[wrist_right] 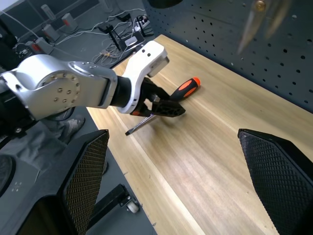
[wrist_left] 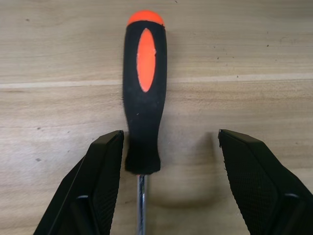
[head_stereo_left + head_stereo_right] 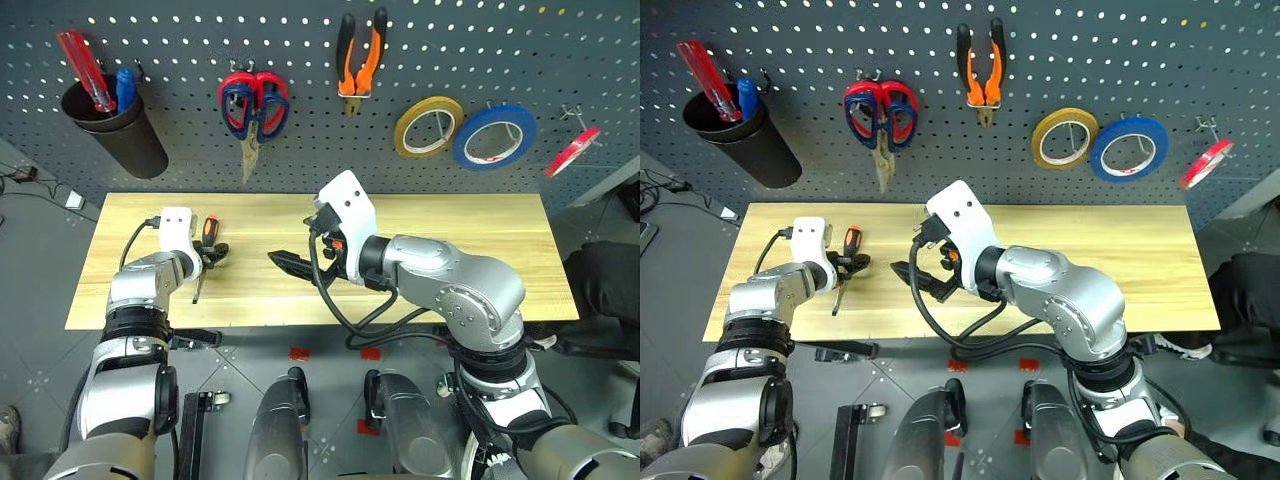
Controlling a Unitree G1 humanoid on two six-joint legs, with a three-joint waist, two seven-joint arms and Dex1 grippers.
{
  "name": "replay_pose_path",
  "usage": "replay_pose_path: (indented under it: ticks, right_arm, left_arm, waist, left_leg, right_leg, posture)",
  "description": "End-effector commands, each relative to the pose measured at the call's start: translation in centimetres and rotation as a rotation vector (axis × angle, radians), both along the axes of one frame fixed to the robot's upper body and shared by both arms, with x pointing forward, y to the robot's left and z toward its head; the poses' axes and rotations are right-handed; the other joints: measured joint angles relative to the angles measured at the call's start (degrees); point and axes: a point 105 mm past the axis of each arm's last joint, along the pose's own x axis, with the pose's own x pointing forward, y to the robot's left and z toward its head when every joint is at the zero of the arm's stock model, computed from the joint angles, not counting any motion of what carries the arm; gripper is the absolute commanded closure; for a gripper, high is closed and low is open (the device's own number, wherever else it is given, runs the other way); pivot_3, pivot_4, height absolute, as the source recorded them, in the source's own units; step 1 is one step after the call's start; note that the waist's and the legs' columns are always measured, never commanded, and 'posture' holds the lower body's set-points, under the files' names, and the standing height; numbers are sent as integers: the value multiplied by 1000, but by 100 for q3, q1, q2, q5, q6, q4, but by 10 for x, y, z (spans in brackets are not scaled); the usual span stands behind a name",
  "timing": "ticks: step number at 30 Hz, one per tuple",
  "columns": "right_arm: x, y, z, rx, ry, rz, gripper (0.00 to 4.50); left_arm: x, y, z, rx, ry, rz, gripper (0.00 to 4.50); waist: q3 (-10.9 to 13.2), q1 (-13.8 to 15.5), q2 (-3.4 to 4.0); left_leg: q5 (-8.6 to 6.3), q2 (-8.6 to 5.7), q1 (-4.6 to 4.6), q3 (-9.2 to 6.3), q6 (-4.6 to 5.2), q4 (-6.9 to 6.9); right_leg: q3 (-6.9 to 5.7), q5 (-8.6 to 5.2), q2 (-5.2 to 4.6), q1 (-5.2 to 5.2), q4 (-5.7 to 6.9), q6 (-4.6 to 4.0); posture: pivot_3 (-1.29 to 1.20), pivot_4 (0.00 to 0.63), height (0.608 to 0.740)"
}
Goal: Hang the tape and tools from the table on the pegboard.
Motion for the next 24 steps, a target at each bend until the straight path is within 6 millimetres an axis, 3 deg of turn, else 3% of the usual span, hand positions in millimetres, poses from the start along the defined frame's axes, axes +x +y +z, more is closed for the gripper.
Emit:
replay_pose_path:
  ticks: [1, 9, 17, 22, 24]
  right_arm:
    - [-8, 1, 8, 14, -31, 41, 0]
    - [-3, -5, 7, -15, -51, 28, 0]
    - [-1, -15, 3, -60, -120, 16, 0]
    - [-3, -22, 7, -44, -192, 33, 0]
    - [-6, -23, 13, -3, -239, 49, 0]
  left_arm:
    - [0, 14, 3, 26, -4, 39, 1656]
    - [3, 13, -3, 86, 2, -16, 3988]
    - [2, 11, 10, 208, -112, -134, 3993]
    - [-19, 0, 34, 315, -315, -252, 3993]
    - [-37, -7, 45, 354, -394, -289, 3993]
  waist:
    - [0, -2, -1]
    - [-2, -5, -3]
    - [-15, -53, -20]
    - [-25, -159, -28]
    - [-28, -192, -30]
  left_leg:
    - [0, 0, 0, 0, 0, -1]
    - [0, -1, -2, 3, 0, -3]
    - [0, -1, -7, 3, 0, -3]
    - [-1, -1, -13, 1, -2, -18]
    - [0, 1, -13, 1, -2, -23]
  right_leg:
    - [-1, 0, 0, 0, -1, 0]
    - [-2, 0, -2, 1, -8, 1]
    - [-5, 1, -2, 1, -11, 1]
    - [-9, 2, -7, 2, -31, 0]
    - [-12, 3, -7, 3, -40, -1]
  posture:
    - [-177, 392, 740]
    - [-190, 366, 740]
    - [-207, 321, 740]
    - [-209, 296, 740]
    - [-206, 287, 740]
